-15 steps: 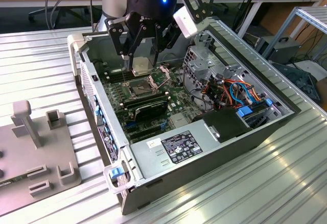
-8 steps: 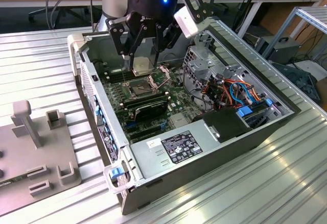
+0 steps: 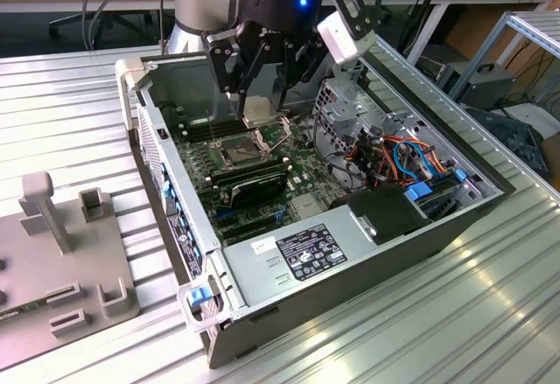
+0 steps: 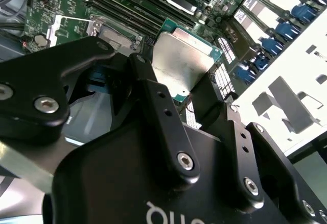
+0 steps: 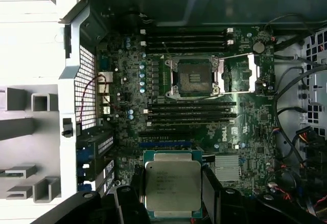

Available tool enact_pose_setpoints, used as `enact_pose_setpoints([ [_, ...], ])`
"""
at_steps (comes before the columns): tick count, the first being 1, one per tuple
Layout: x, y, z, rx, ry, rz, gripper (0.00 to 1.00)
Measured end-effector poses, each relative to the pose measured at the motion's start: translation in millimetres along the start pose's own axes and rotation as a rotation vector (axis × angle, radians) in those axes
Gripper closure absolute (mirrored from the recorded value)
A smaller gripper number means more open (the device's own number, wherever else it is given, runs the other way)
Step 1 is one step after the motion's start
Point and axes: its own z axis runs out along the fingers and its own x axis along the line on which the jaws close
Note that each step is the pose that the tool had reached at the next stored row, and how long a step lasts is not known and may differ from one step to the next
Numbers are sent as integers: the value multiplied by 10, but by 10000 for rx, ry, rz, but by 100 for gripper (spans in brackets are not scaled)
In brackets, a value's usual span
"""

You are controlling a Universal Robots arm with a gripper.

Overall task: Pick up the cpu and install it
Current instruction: 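Pick up the cpu and move it towards the insertion slot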

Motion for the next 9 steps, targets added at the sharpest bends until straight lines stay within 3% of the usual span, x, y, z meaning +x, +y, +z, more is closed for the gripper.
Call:
enact_pose_setpoints([
  [5,-82,49,27,1,1,0,45],
  [9,-144,197,80,-1,0,-1,45],
])
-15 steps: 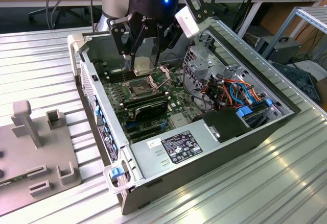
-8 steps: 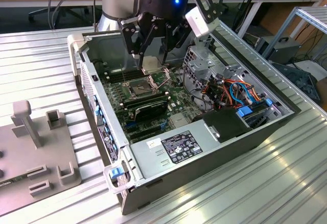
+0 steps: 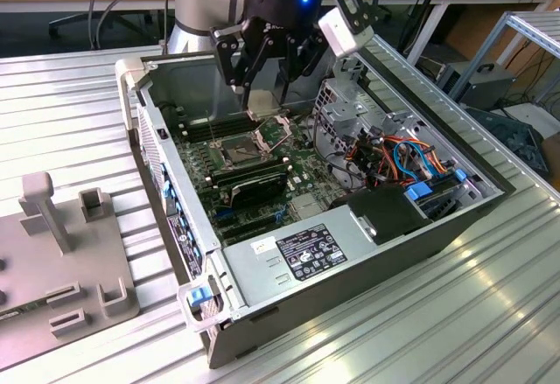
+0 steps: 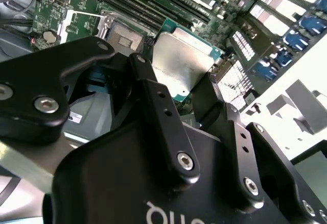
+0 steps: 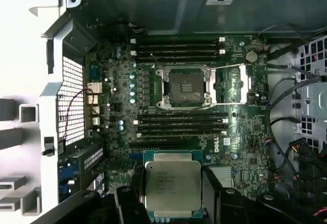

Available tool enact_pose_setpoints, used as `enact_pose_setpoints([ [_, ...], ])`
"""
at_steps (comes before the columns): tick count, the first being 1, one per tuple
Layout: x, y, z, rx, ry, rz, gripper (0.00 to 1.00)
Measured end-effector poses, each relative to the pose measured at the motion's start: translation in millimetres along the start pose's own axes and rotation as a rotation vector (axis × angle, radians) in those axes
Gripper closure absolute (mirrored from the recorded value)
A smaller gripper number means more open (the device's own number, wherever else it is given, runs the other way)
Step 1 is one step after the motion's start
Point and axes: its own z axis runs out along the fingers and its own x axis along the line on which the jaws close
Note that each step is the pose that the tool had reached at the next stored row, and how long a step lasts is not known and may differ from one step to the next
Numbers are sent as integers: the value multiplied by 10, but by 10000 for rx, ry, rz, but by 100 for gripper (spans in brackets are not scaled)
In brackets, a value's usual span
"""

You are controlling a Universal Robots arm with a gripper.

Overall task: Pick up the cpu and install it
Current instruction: 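Pick up the cpu and move it towards the insertion slot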

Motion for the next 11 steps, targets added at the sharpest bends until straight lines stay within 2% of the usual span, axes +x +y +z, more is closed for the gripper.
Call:
enact_pose_setpoints([
  [9,-132,107,108,2,1,1,45],
  [11,-141,117,115,0,-1,1,45],
])
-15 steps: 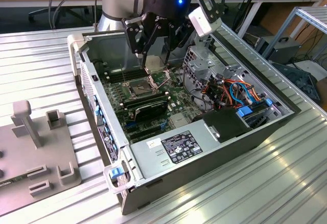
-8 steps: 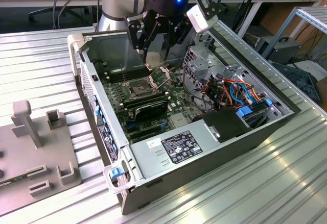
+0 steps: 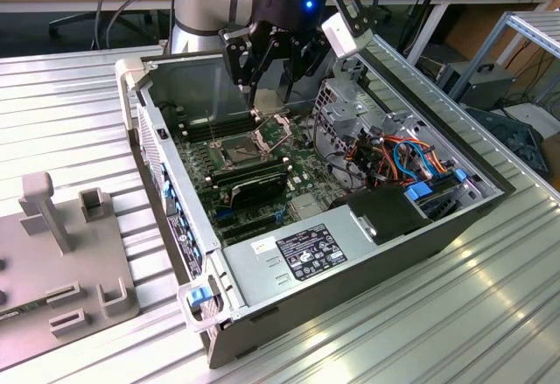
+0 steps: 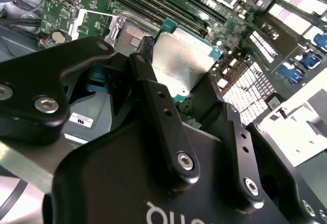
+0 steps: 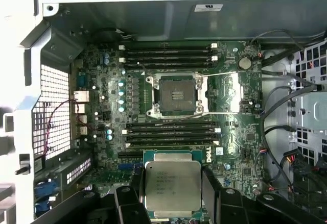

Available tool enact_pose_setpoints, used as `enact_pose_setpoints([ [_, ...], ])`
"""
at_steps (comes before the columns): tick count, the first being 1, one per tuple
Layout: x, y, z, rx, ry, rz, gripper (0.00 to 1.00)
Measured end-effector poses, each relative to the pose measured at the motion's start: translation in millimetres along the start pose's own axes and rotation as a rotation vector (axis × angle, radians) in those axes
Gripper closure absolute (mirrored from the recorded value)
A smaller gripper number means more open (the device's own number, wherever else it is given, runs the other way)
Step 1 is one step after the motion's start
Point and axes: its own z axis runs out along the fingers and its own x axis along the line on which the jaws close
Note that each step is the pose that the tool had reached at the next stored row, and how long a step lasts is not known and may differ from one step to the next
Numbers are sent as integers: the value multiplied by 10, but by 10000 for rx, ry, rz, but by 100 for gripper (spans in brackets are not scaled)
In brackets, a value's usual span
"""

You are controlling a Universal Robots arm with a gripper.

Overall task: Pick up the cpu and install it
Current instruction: 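Pick up the cpu and move it towards the insertion slot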

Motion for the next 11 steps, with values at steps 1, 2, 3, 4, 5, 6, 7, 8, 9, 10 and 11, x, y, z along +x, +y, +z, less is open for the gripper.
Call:
enact_pose_setpoints([
  [1,0,1,0,1,0,0,45],
  [2,-1,1,0,1,1,0,45],
  [3,-1,1,0,1,1,0,45],
  [4,-1,1,-1,2,1,0,45],
  [5,-2,4,2,1,1,-1,45],
  [6,-2,11,5,1,0,-1,45],
  [7,-2,20,8,2,0,-1,45],
  [8,-2,34,15,1,0,0,45],
  [9,-2,55,23,2,1,-1,45],
  [10,-5,69,33,-2,1,-1,45],
  [11,-9,76,41,-9,1,-2,45],
])
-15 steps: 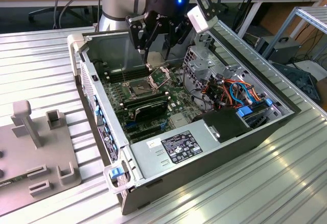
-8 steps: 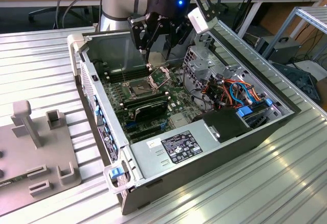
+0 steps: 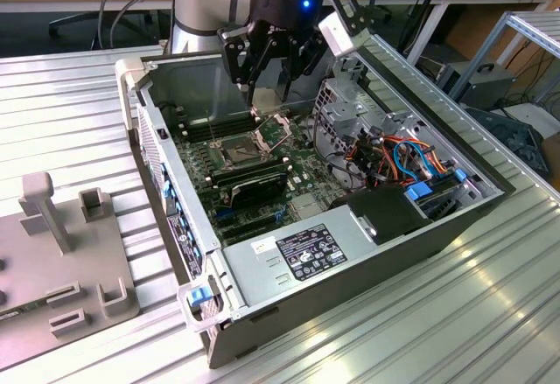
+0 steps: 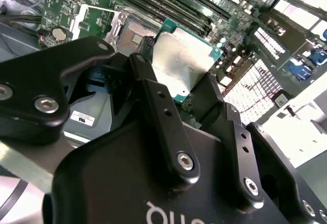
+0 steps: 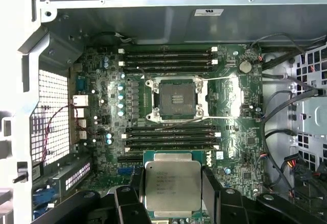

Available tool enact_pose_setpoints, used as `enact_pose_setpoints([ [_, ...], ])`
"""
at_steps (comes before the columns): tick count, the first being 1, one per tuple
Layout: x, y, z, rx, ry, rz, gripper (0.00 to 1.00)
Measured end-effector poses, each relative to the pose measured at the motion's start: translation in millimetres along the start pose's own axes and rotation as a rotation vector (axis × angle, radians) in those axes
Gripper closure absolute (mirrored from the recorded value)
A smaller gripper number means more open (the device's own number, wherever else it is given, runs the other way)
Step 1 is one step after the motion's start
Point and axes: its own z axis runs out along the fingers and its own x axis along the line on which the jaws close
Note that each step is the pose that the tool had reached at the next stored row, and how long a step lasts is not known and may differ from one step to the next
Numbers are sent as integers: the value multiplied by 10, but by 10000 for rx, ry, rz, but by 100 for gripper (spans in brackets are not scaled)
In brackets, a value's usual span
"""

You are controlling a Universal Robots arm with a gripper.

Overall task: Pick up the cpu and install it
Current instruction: 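Pick up the cpu and move it towards the insertion slot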

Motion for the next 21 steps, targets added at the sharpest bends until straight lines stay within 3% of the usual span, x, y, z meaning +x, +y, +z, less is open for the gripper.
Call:
enact_pose_setpoints([
  [10,-90,117,132,-28,5,1,45],
  [15,-145,174,257,-26,23,3,45],
  [21,-144,253,399,-27,23,2,45],
])
